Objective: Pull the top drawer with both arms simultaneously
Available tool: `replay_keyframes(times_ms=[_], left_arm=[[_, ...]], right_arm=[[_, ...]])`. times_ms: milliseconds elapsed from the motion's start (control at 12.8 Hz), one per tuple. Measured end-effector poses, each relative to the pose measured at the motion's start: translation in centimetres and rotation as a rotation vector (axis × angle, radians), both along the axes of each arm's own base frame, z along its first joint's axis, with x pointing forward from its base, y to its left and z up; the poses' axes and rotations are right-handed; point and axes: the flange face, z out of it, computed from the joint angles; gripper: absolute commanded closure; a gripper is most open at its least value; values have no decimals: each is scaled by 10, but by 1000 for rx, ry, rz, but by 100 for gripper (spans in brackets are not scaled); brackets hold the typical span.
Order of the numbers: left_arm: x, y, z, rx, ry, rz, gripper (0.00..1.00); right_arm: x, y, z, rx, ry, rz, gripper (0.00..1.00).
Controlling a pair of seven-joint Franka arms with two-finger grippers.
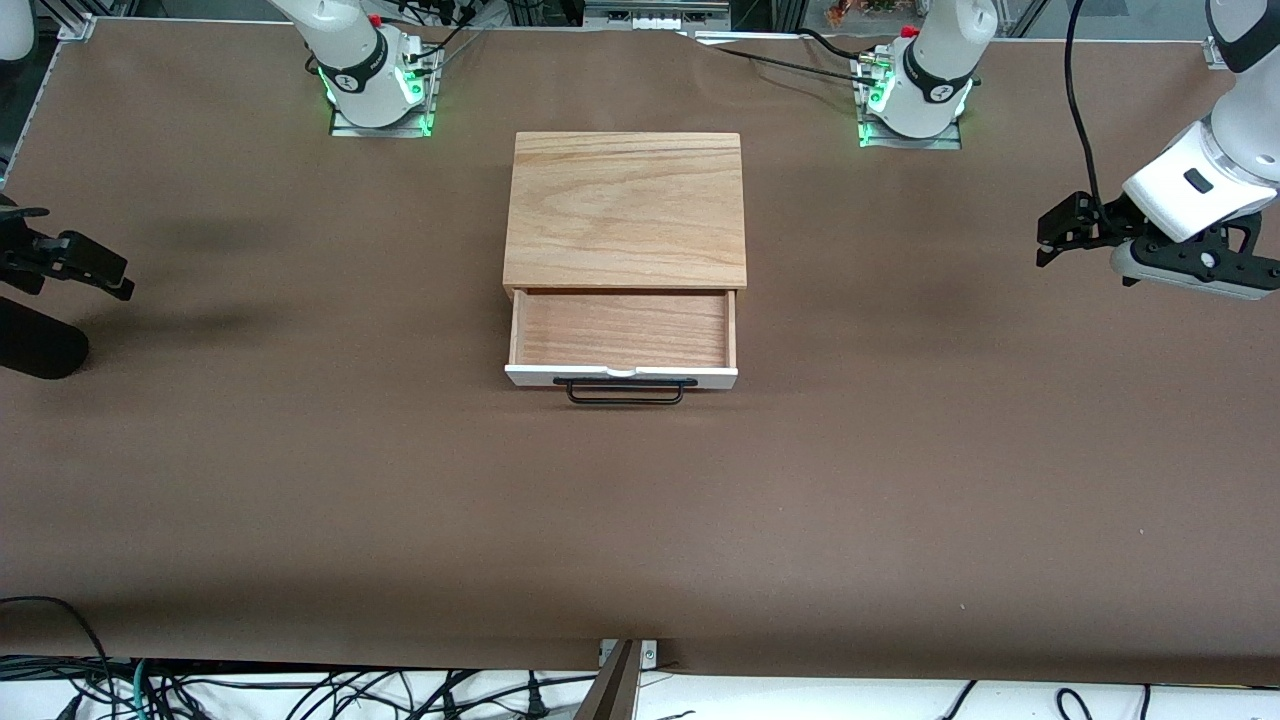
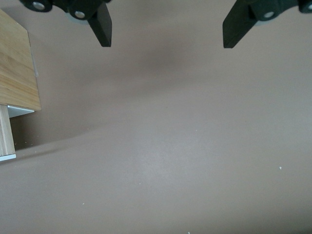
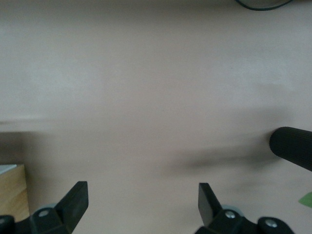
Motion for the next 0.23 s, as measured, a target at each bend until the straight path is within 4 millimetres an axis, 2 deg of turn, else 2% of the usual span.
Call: replay_keyframes(times_ms=[234], left_arm=[[-2,-1,-2,1,18,4,0]], right_arm=[[3,2,-9,5,15,22,0]])
